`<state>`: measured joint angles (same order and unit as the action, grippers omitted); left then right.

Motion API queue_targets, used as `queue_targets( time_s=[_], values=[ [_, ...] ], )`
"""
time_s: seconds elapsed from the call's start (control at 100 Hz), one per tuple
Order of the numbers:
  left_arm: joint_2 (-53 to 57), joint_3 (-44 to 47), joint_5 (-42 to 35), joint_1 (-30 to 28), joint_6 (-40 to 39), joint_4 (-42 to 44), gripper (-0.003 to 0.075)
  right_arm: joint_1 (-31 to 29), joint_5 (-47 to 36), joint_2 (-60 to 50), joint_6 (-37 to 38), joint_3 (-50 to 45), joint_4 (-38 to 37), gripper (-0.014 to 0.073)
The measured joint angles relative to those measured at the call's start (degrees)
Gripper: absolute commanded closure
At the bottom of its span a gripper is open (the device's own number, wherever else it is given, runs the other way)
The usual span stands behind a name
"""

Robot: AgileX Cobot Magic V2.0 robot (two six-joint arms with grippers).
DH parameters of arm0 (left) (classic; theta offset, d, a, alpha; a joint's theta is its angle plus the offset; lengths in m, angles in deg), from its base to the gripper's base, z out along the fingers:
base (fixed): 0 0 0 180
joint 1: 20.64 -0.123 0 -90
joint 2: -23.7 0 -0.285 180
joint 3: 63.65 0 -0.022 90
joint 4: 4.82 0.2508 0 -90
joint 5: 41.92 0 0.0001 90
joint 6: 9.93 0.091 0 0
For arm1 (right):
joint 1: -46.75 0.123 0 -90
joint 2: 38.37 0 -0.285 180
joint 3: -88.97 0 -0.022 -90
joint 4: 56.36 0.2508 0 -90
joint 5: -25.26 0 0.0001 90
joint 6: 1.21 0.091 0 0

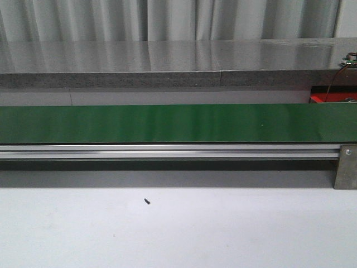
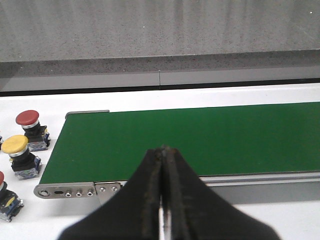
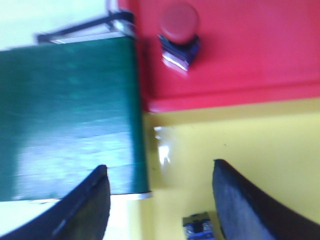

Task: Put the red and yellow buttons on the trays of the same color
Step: 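Lower the yellow button into the yellow tray and open the right gripper, then move the left gripper toward another red button on the table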

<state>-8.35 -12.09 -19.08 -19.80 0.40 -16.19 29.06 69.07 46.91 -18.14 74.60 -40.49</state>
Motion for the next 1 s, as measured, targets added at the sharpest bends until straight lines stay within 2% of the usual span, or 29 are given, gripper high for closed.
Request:
queue_targets(
  time_s=[0.27,0.52,0.57,0.64,0.81,1.0],
  values=[
    [0.00,0.00,0.00,0.00,0.00,0.00,0.0740,11.46,-0.50,-10.33,-1.36,0.00,0.36,0.0155],
    [0.00,0.00,0.00,0.00,0.00,0.00,0.0740,17.81,-1.53,-17.53,-1.60,-5.20,0.46,0.0163],
    [0.00,0.00,0.00,0.00,0.00,0.00,0.0740,18.54,-2.35,-19.66,-1.64,-7.57,0.46,0.0205],
    [0.00,0.00,0.00,0.00,0.00,0.00,0.0740,18.76,-3.68,-22.59,-1.86,-11.41,0.46,0.0317],
    [0.00,0.00,0.00,0.00,0.00,0.00,0.0740,18.76,-6.00,-29.36,-1.99,-19.86,0.46,0.0698],
    [0.00,0.00,0.00,0.00,0.00,0.00,0.0719,18.76,-6.99,-32.85,-1.99,-23.31,0.46,0.0690]
  ],
)
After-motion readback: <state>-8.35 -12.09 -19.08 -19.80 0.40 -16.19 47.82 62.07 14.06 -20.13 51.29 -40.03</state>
